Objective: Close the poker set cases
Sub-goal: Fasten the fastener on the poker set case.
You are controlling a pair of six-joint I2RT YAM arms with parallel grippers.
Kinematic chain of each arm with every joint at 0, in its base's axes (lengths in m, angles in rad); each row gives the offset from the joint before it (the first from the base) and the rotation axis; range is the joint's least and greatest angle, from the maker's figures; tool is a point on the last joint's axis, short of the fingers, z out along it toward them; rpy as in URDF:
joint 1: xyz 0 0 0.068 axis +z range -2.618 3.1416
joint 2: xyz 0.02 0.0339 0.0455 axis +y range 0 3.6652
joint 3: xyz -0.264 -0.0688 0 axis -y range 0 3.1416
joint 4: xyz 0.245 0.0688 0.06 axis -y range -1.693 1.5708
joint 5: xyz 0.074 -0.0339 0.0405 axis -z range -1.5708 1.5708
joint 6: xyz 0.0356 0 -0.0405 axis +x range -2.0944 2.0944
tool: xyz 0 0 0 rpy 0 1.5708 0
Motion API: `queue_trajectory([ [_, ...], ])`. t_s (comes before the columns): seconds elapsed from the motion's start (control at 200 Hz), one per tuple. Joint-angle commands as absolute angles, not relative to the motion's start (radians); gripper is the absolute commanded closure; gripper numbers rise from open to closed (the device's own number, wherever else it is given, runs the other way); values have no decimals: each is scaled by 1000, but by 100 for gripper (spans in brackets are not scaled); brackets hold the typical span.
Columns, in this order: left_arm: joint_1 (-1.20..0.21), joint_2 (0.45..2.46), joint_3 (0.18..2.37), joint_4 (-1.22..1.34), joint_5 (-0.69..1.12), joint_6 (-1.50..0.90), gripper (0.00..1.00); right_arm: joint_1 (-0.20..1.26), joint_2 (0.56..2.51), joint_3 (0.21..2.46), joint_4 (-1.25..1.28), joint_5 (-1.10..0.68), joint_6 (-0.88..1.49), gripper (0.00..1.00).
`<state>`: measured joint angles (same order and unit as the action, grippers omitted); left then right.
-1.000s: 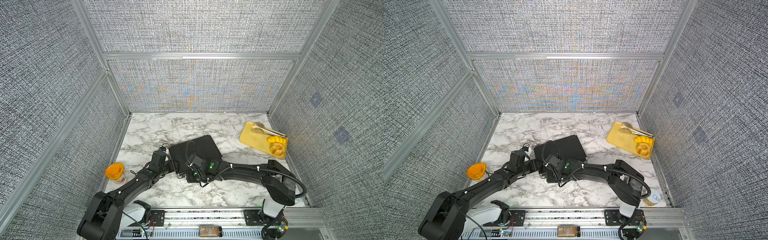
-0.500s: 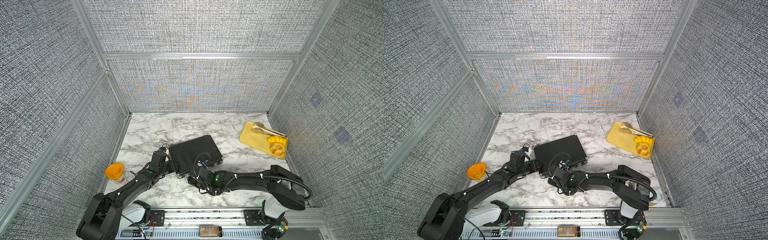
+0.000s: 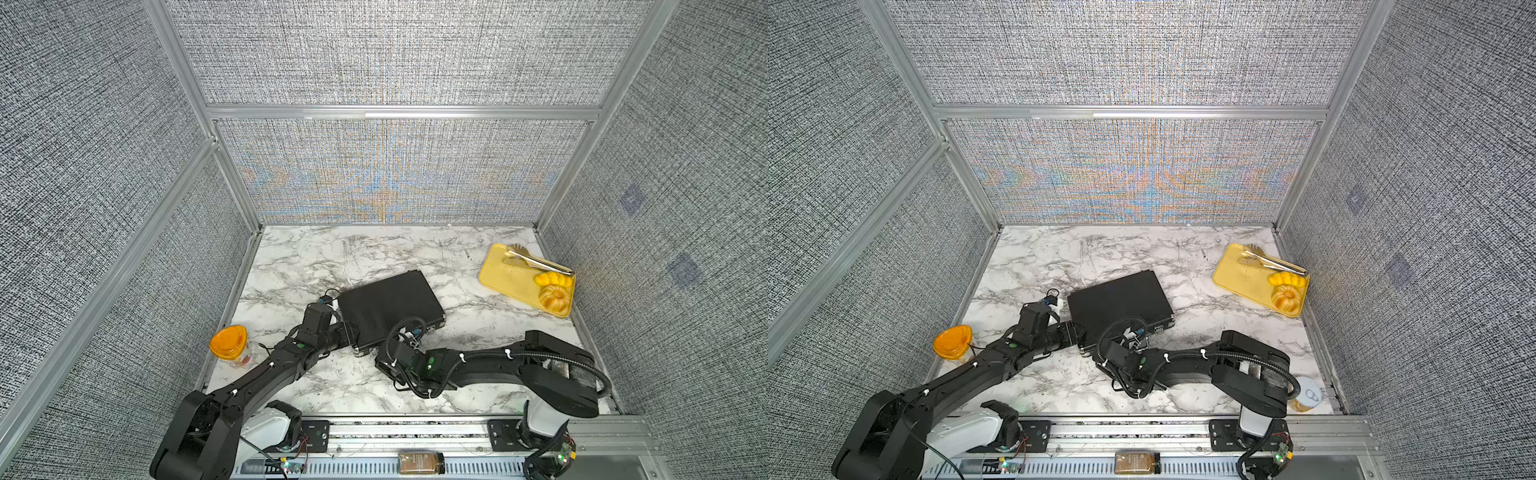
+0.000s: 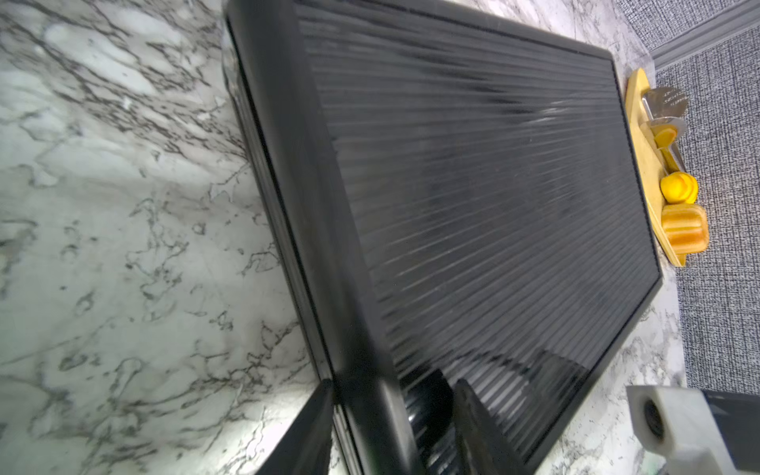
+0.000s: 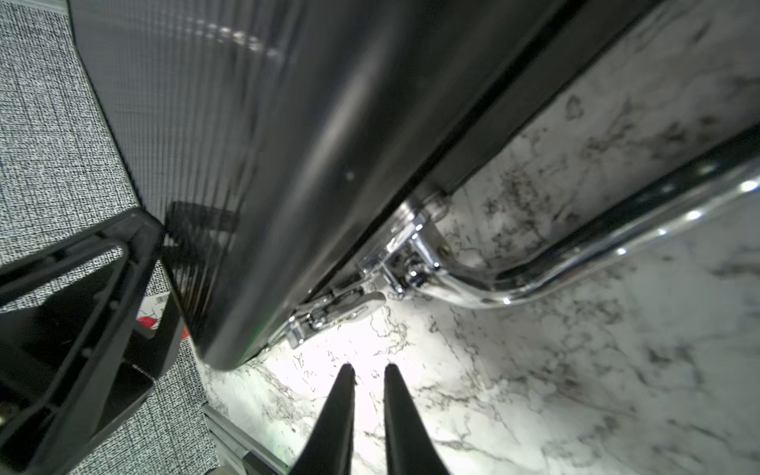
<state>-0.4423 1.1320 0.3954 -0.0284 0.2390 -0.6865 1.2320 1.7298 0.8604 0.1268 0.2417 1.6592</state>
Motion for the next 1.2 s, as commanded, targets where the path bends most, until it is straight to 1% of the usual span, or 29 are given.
queue_trajectory([
  [0.0,-445,1141,380,-287,223,-667,53,1234,1742,847,192,284,1723,82],
  [0.17,-445,1141,382,-290,221,-669,54,1236,1776,816,273,294,1759,82],
  [0.235,-445,1140,382,-292,219,-670,54,1236,1789,800,329,303,1758,83],
  [0.775,-448,1138,383,-300,220,-675,54,1229,1841,752,546,384,1749,85],
  [0.96,-450,1137,383,-303,217,-676,54,1217,1866,764,570,374,1744,86],
  [1.195,-455,1132,385,-309,210,-680,54,1216,1848,740,573,369,1748,86],
])
